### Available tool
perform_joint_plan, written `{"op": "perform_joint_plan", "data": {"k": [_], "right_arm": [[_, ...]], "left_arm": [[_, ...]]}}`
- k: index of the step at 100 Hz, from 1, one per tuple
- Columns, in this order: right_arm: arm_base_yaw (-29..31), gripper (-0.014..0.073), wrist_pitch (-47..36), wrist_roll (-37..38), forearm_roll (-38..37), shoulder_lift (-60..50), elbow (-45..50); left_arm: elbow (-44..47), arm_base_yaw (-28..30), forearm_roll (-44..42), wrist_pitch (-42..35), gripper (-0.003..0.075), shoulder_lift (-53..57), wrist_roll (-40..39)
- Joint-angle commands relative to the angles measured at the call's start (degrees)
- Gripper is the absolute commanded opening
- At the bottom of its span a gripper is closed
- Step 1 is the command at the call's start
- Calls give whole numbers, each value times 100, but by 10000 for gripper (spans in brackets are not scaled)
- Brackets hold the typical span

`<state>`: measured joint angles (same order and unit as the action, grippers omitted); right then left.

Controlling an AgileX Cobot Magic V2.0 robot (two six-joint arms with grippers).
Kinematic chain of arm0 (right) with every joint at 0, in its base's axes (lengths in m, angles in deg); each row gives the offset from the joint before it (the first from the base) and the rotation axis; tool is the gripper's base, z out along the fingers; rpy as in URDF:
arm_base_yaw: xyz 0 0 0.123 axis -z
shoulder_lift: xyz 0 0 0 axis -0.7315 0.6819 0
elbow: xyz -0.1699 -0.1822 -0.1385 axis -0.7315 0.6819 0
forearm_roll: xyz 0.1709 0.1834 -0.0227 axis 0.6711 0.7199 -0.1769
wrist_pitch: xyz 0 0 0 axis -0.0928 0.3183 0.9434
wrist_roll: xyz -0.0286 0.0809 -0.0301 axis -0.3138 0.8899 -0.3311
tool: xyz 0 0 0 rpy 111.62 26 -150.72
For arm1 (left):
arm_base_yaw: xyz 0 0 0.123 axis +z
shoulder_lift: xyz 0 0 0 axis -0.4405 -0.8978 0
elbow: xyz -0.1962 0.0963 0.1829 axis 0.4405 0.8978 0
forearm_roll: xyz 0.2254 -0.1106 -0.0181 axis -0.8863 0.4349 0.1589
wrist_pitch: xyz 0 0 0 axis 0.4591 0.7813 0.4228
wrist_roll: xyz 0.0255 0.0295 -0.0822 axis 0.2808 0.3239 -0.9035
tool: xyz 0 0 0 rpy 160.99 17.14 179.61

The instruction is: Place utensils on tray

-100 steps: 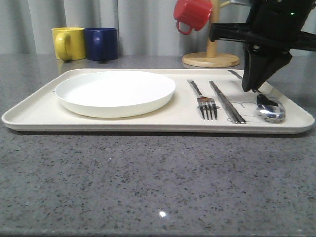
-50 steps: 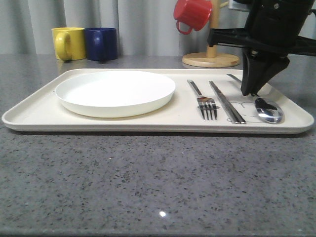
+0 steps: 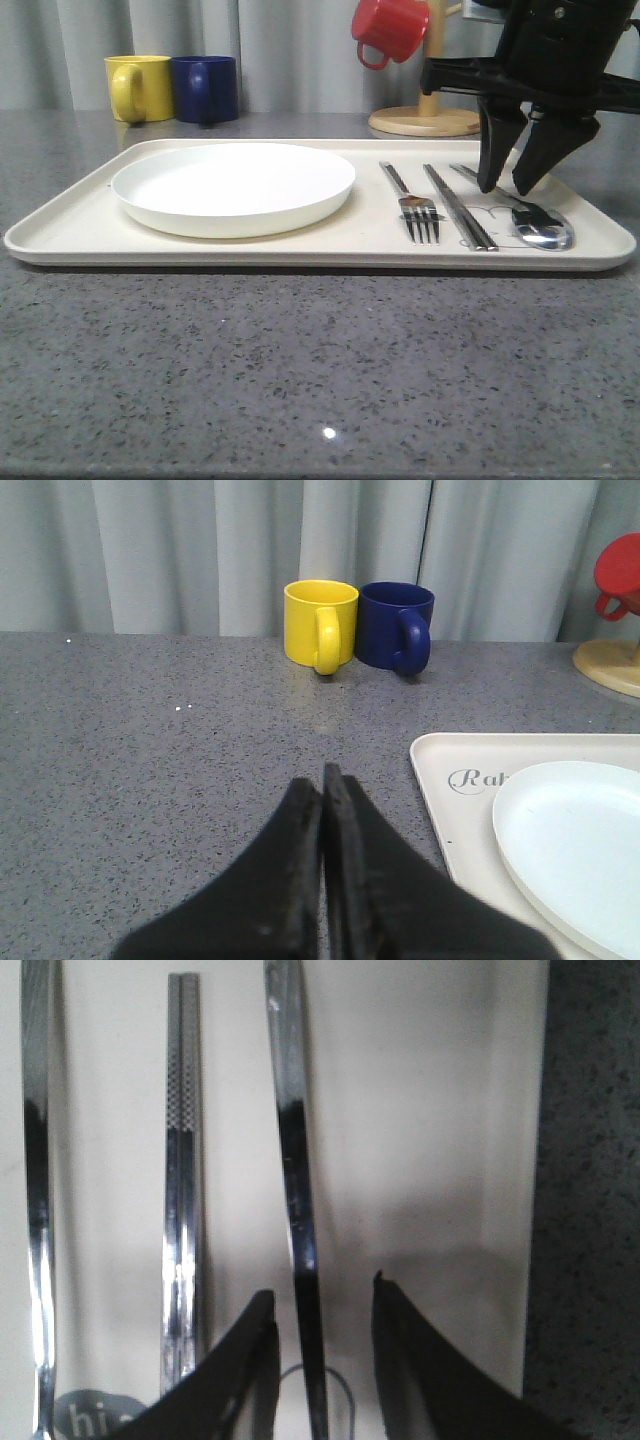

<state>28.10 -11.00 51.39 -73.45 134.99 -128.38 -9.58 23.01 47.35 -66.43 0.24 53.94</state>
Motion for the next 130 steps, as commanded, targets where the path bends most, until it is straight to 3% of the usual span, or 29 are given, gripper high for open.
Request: {"op": "perform_joint_plan", "data": {"k": [1, 21, 55, 82, 117, 130], "right_arm": [[-1, 262, -255, -19, -54, -307, -156], [47, 262, -410, -19, -285, -725, -156], [286, 262, -234, -19, -1619, -2002, 144], [315, 258, -1193, 239, -1756, -3496, 1592], [1084, 253, -2471, 481, -1761, -5204, 3618], [1084, 179, -3203, 481, -1761, -5813, 4080]], "left_arm": [[-169, 14, 63, -466, -18, -4, -58], [-169, 14, 63, -466, -18, -4, -58], [-169, 14, 63, -466, -18, -4, -58], [-169, 14, 63, -466, -18, -4, -58], [-169, 14, 63, -466, -18, -4, -58], [-169, 14, 63, -466, -18, -4, -58]]}}
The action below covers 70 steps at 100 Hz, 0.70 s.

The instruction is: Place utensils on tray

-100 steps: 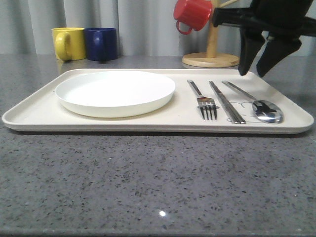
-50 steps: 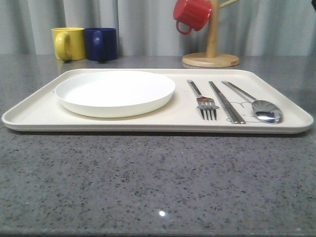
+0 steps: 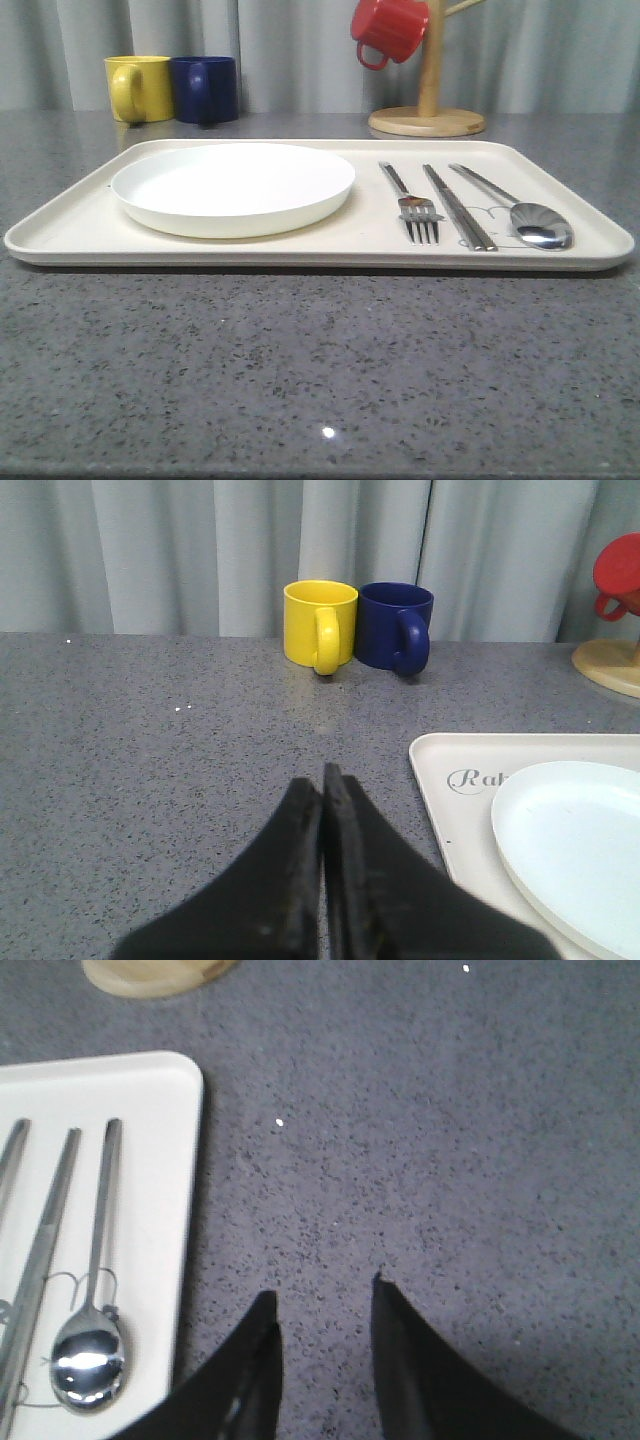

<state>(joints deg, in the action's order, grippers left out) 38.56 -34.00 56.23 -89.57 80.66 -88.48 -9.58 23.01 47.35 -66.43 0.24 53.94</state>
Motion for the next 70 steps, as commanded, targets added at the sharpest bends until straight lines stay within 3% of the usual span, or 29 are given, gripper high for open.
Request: {"op": "perform_joint_plan", "data": {"k": [1, 21, 70], "right_arm": [[38, 173, -934, -2, -149, -440, 134], [38, -74, -1493, -2, -156, -898, 482], [38, -68, -1534, -2, -156, -893, 488]], "left_arm": [[-169, 14, 63, -466, -18, -4, -58], [-169, 14, 63, -466, -18, -4, -58], [-169, 14, 63, -466, -18, -4, -58]]}}
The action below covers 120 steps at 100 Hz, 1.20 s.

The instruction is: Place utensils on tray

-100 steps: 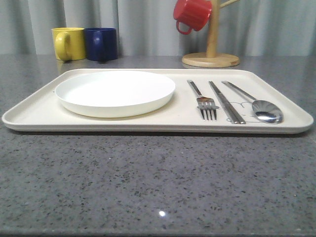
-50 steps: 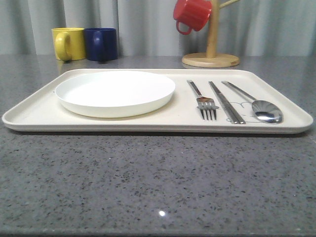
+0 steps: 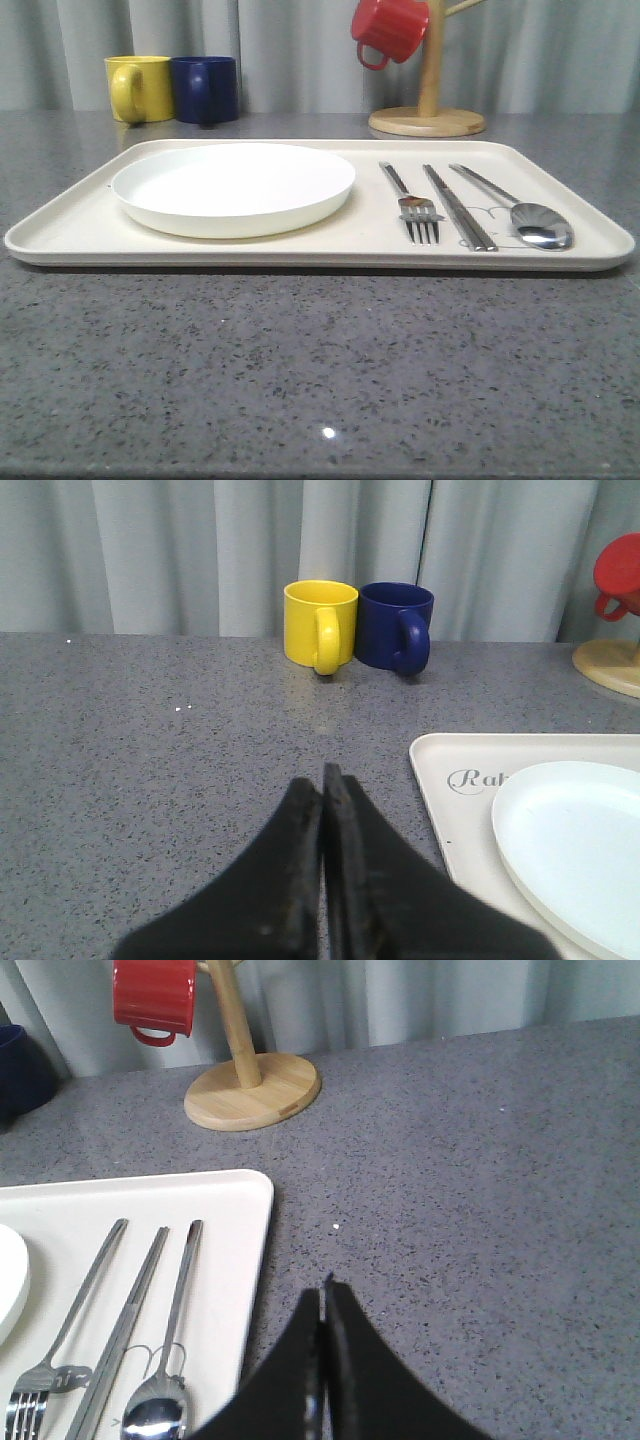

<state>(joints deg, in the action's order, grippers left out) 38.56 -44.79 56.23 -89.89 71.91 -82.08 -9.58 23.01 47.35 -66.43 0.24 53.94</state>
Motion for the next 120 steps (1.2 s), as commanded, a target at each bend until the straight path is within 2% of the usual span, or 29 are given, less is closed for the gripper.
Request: {"op": "perform_joint_plan", "data": {"k": [1, 45, 54, 69, 76, 120], "right_arm": [[38, -68, -455, -2, -123, -18, -152], [38, -69, -625, -172, -108, -51, 50], [50, -69, -1064, -741, 207, -219, 321], [228, -69, -1865, -2170, 1468, -768, 799], [327, -69, -2099, -2514, 1764, -1044, 1025], [784, -69, -2163, -2560, 1771, -3301, 2420]], "left_arm": [[-169, 14, 63, -466, -18, -4, -58], [-169, 14, 63, -466, -18, -4, -58], [-169, 14, 63, -466, -18, -4, -58], [-169, 14, 63, -466, -18, -4, -58], [-169, 14, 63, -466, -18, -4, -58], [-169, 14, 63, -466, -18, -4, -58]]}}
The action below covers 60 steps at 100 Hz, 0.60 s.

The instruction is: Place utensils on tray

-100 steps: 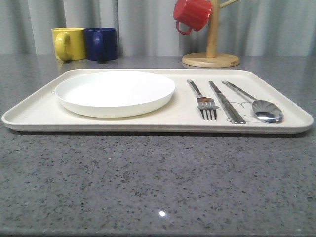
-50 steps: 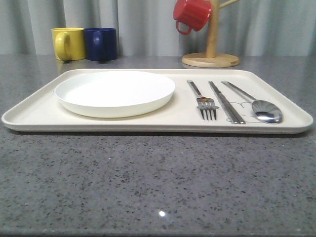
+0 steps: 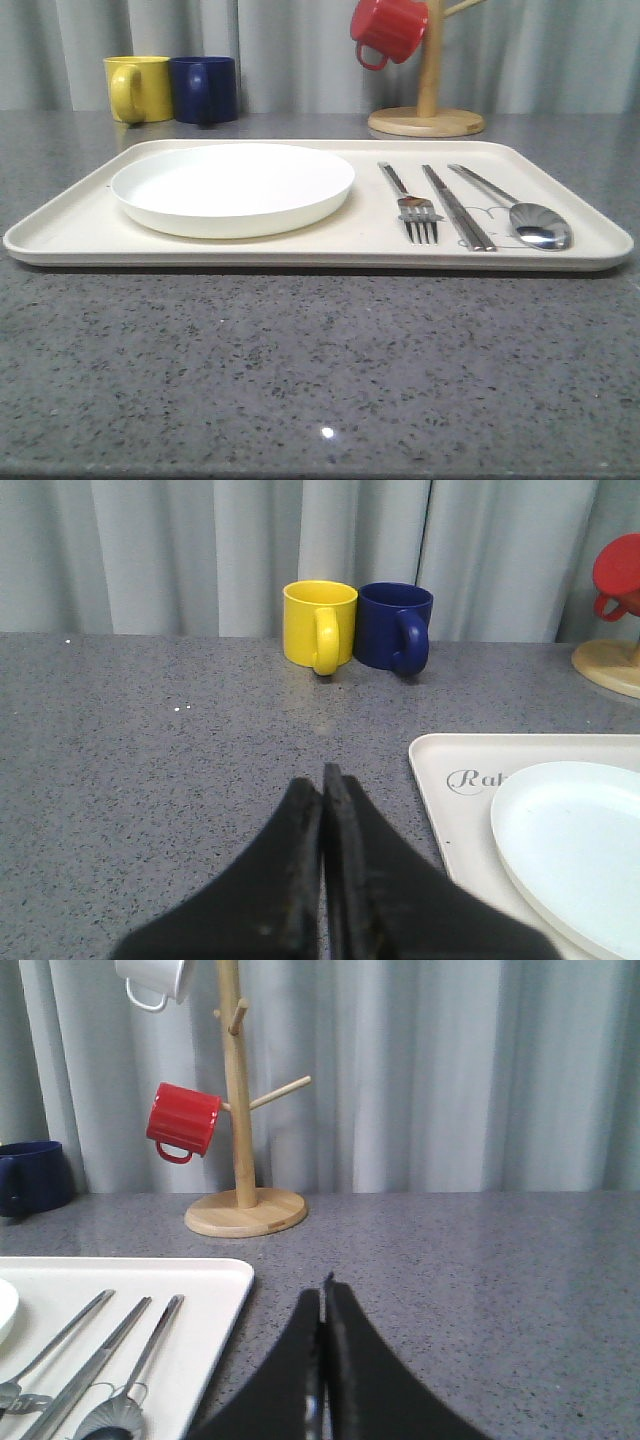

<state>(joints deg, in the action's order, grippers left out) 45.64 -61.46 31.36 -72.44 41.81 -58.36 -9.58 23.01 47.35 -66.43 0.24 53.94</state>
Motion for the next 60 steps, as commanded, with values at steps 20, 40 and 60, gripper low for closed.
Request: {"op": "perform_joint_plan", "data": {"k": [20, 40, 60], "right_arm": [[83, -69, -639, -73, 25, -670, 480], [83, -69, -713, -68, 25, -677, 689], [83, -69, -729, -68, 25, -677, 689]], "left_arm": [[-169, 14, 63, -466, -18, -4, -58], [-169, 14, 63, -466, -18, -4, -58], [-169, 14, 63, -466, -18, -4, -58]]}}
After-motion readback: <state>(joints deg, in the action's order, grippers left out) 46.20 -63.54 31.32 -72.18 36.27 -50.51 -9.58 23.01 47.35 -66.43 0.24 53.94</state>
